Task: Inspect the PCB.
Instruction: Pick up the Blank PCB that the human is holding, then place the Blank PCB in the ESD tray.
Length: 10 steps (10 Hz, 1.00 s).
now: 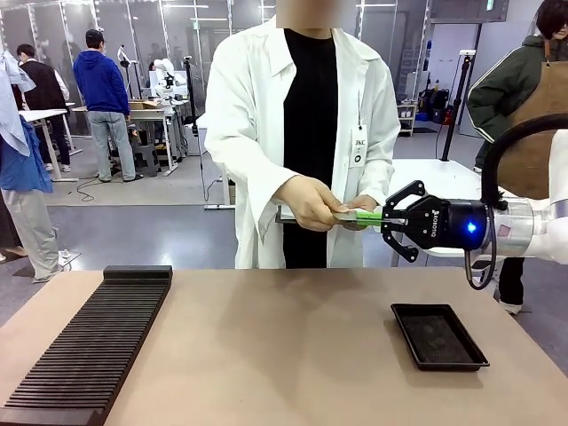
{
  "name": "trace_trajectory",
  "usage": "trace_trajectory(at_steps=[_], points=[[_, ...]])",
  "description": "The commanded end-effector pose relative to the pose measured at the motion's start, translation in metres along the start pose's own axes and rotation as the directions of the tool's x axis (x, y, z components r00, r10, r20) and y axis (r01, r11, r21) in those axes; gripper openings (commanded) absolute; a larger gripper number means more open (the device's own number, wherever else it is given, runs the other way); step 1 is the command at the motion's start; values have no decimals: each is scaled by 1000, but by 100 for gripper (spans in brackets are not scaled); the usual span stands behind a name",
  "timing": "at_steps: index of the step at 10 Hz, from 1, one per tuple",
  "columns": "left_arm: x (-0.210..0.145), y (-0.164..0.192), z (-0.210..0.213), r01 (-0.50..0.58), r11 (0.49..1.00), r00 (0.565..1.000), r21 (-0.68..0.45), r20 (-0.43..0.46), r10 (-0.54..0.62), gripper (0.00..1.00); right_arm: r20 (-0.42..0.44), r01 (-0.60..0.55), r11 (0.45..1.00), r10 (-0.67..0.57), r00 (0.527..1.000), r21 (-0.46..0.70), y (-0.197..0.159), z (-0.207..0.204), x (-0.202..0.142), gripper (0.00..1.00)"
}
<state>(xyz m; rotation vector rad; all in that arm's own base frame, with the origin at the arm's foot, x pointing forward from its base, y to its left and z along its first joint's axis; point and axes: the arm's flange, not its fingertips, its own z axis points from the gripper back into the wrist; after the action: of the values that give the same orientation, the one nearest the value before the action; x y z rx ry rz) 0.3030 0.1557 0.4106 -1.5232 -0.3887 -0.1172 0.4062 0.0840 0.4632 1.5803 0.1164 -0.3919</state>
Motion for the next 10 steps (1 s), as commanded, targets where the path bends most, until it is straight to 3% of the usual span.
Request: trace_trajectory(at_steps=[1,10], points=[[0,-1,0,3,1000,1000,2,-5,-3,100,16,29,1000,-29,999,11,3,-5,-1,0],[0,-1,0,3,1000,1000,2,-5,-3,100,0,1,1000,-1,1000,0,0,0,0,0]])
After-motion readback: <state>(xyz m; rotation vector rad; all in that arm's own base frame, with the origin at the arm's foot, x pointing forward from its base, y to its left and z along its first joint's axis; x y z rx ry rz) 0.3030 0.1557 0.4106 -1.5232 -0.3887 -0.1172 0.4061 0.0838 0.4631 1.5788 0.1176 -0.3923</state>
